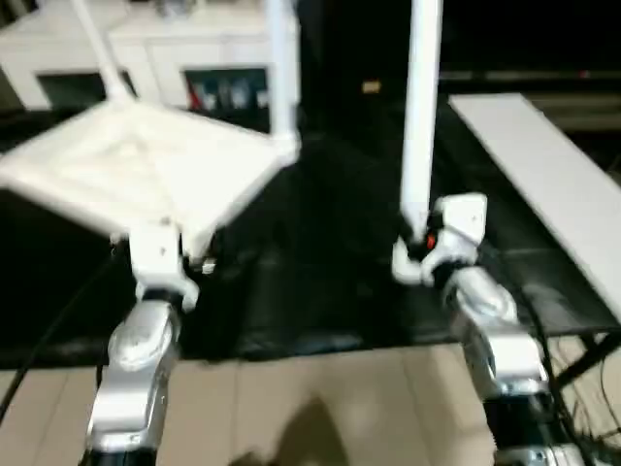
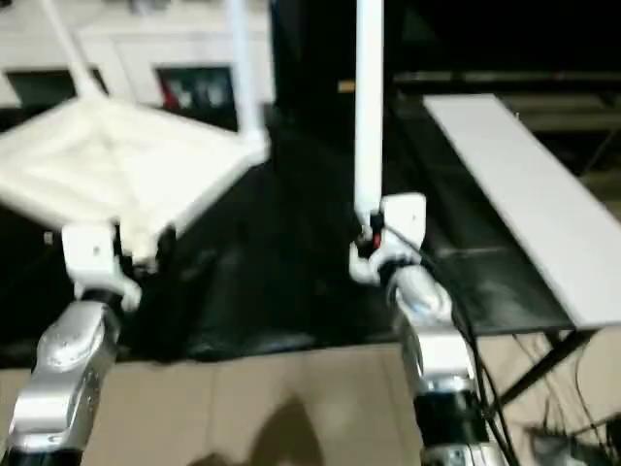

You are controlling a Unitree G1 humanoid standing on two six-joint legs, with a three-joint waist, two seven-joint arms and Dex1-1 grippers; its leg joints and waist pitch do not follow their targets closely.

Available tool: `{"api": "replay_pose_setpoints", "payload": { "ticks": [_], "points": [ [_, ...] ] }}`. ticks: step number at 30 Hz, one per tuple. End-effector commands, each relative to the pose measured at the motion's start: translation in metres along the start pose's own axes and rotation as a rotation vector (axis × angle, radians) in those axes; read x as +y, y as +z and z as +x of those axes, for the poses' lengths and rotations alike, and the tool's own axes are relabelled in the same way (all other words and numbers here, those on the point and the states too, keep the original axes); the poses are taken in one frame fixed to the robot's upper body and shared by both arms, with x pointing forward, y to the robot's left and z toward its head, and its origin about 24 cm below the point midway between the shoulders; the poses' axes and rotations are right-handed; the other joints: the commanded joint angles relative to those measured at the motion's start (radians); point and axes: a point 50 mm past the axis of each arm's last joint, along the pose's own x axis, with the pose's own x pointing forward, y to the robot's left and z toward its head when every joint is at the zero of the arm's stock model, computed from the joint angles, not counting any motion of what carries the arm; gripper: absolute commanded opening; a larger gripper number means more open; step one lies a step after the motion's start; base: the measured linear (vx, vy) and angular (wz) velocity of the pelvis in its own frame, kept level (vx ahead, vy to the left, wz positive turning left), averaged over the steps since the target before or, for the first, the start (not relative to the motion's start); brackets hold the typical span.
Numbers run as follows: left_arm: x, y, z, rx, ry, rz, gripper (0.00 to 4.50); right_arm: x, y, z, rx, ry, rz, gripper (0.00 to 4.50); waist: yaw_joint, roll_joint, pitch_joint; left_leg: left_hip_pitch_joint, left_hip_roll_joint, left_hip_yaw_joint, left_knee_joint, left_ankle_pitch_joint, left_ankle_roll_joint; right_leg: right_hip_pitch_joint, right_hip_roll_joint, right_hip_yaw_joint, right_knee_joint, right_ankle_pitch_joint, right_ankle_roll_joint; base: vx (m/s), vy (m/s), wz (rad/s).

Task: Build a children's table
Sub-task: Move to table

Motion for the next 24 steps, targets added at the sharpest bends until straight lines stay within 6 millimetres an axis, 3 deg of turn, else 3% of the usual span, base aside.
{"api": "replay_pose_setpoints", "payload": {
  "ticks": [1,2,3,4,5,6,7,8,9,10,12,13,14,15,16,17,18,19,20,21,22,23,24],
  "points": [
    [0.004,0.001,-0.001,-0.006,0.007,0.025,4.34,0.013,0.005,0.003,-0.027,0.060,0.011,1.80,-0.060,0.043,-0.050,0.093,0.040,-0.008,-0.198,-0.164,0.331,-0.031,0.094,-0.043,0.060,-0.257,-0.174,-0.114,0.376,0.14],
    [0.003,0.001,-0.001,-0.009,0.001,0.025,4.34,0.014,0.006,0.002,-0.029,0.071,0.033,1.80,-0.065,0.049,-0.045,0.088,0.050,-0.014,-0.211,-0.147,0.402,-0.032,0.084,-0.068,0.113,-0.185,-0.116,-0.114,0.376,0.14],
    [0.002,0.001,-0.001,-0.011,-0.006,0.026,4.34,0.015,0.005,0.001,-0.034,0.082,0.049,1.80,-0.062,0.041,-0.044,0.093,0.059,-0.011,-0.208,-0.128,0.432,-0.040,0.078,-0.073,0.112,-0.161,-0.101,-0.101,0.357,0.00],
    [0.001,0.001,0.000,-0.014,-0.011,0.028,4.34,0.016,0.005,0.001,-0.038,0.088,0.057,1.80,-0.057,0.038,-0.038,0.094,0.070,0.002,-0.219,-0.133,0.446,-0.043,0.065,-0.080,0.113,-0.150,-0.080,-0.107,0.286,-0.01],
    [0.000,0.001,0.001,-0.015,-0.014,0.028,4.34,0.016,0.005,0.000,-0.039,0.093,0.071,1.80,-0.052,0.020,-0.038,0.094,0.074,0.017,-0.238,-0.200,0.393,-0.025,0.048,-0.074,0.094,-0.130,-0.060,-0.107,0.286,-0.01],
    [-0.001,0.001,0.001,-0.016,-0.014,0.028,4.34,0.016,0.004,-0.001,-0.039,0.094,0.073,1.80,-0.052,0.020,-0.038,0.094,0.074,0.017,-0.238,-0.200,0.393,-0.025,0.048,-0.074,0.094,-0.130,-0.060,-0.125,0.266,-0.03],
    [-0.001,0.001,0.002,-0.017,-0.015,0.029,4.34,0.016,0.004,-0.001,-0.037,0.095,0.081,1.80,-0.022,-0.050,-0.040,0.036,0.030,0.071,-0.180,-0.378,0.154,0.018,-0.119,0.061,-0.056,-0.292,-0.037,-0.128,0.235,0.07],
    [-0.002,0.001,0.003,-0.018,-0.015,0.028,4.34,0.016,0.004,-0.002,-0.040,0.095,0.081,1.80,-0.011,-0.053,-0.048,-0.033,-0.041,-0.022,0.124,-0.207,0.051,0.032,-0.286,0.214,-0.185,-0.591,-0.025,-0.128,0.235,0.07],
    [-0.002,0.001,0.003,-0.020,-0.015,0.027,4.34,0.016,0.003,-0.002,-0.041,0.094,0.085,1.80,-0.017,-0.024,-0.056,-0.078,-0.050,-0.057,0.158,-0.148,0.011,0.078,-0.287,0.202,-0.159,-0.624,-0.029,-0.100,0.250,-0.09],
    [-0.002,0.002,0.004,-0.022,-0.015,0.025,4.34,0.016,0.004,-0.003,-0.046,0.089,0.091,1.80,-0.022,-0.043,-0.029,-0.106,-0.049,-0.066,0.152,-0.125,-0.046,0.092,-0.221,0.126,-0.146,-0.616,-0.073,-0.089,0.291,-0.31],
    [-0.002,0.002,0.004,-0.025,-0.013,0.016,4.34,0.014,0.006,-0.004,-0.061,0.076,0.096,1.80,-0.013,-0.043,-0.031,-0.037,-0.038,-0.042,0.100,-0.123,-0.039,0.067,-0.174,0.083,-0.163,-0.564,-0.187,-0.094,0.298,-0.21],
    [-0.002,0.002,0.004,-0.028,-0.009,0.017,4.34,0.013,0.008,-0.004,-0.077,0.065,0.096,1.80,-0.019,-0.022,-0.034,-0.010,-0.015,-0.017,-0.058,-0.032,0.088,0.079,-0.089,0.040,-0.159,-0.462,-0.286,-0.078,0.374,0.07],
    [-0.002,0.002,0.004,-0.029,-0.008,0.018,4.34,0.013,0.008,-0.004,-0.082,0.062,0.097,1.80,-0.049,0.040,-0.043,0.067,-0.007,-0.015,-0.152,-0.057,0.238,0.003,0.057,-0.025,-0.070,-0.366,-0.241,-0.078,0.374,0.07],
    [-0.001,0.001,0.003,-0.025,0.004,0.007,4.34,0.011,0.011,-0.005,-0.099,0.054,0.093,1.80,-0.085,0.056,-0.044,0.095,0.023,-0.025,-0.185,-0.117,0.324,-0.020,0.095,-0.047,0.013,-0.288,-0.210,-0.090,0.361,0.12],
    [0.000,0.003,0.002,-0.041,0.020,0.016,4.34,0.010,0.012,-0.006,-0.110,0.049,0.087,1.80,-0.097,0.059,-0.047,0.102,0.038,-0.031,-0.201,-0.142,0.362,-0.027,0.091,-0.054,0.077,-0.227,-0.181,-0.061,0.143,0.07],
    [0.000,0.004,0.002,-0.049,0.022,0.007,4.34,0.009,0.013,-0.007,-0.118,0.046,0.082,1.80,-0.081,0.058,-0.044,0.105,0.072,-0.050,-0.186,0.002,0.461,-0.049,0.074,-0.058,0.090,-0.127,-0.151,-0.083,0.310,0.06],
    [0.000,0.004,0.002,-0.049,0.022,0.007,4.34,0.009,0.013,-0.007,-0.118,0.046,0.082,1.80,-0.081,0.058,-0.044,0.105,0.072,-0.050,-0.186,0.002,0.461,-0.049,0.074,-0.058,0.090,-0.127,-0.151,-0.052,0.308,-0.03],
    [-0.001,0.009,0.001,-0.080,0.010,-0.014,4.34,0.008,0.015,-0.009,-0.131,0.050,0.074,1.80,-0.063,0.030,-0.047,0.094,0.111,-0.049,-0.182,0.076,0.463,-0.038,0.044,-0.033,0.065,-0.099,-0.144,-0.092,0.422,-0.02],
    [-0.001,0.009,0.001,-0.077,0.008,-0.027,4.34,0.008,0.014,-0.009,-0.123,0.051,0.071,1.80,-0.060,0.018,-0.053,0.095,0.118,-0.055,-0.178,0.082,0.441,-0.031,0.023,-0.012,0.048,-0.077,-0.150,-0.070,0.256,-0.01],
    [0.000,0.009,0.002,-0.074,0.008,-0.032,4.34,0.008,0.014,-0.009,-0.118,0.051,0.069,1.80,-0.050,-0.016,-0.062,0.060,0.104,-0.042,-0.137,0.055,0.341,0.007,-0.066,0.054,-0.018,0.044,-0.217,-0.084,0.216,0.02],
    [0.004,0.007,0.002,-0.043,0.023,-0.027,4.34,0.010,0.014,-0.008,-0.116,0.069,0.068,1.80,-0.027,-0.010,-0.061,0.014,0.070,-0.005,-0.117,0.008,0.232,0.041,-0.107,0.073,-0.040,0.138,-0.311,-0.096,0.165,0.04],
    [0.004,0.007,0.003,-0.046,0.023,-0.025,4.34,0.011,0.014,-0.007,-0.118,0.075,0.067,1.80,-0.022,-0.007,-0.057,0.009,0.066,0.006,-0.116,-0.054,0.196,0.046,-0.108,0.073,-0.049,0.112,-0.332,-0.096,0.165,0.04],
    [0.005,0.008,0.003,-0.055,0.022,-0.022,4.34,0.013,0.015,-0.007,-0.120,0.087,0.063,1.80,-0.018,0.010,-0.049,0.017,0.084,0.001,-0.133,-0.197,0.121,0.042,-0.093,0.062,-0.056,-0.021,-0.333,-0.098,0.128,0.03]
  ]
}}
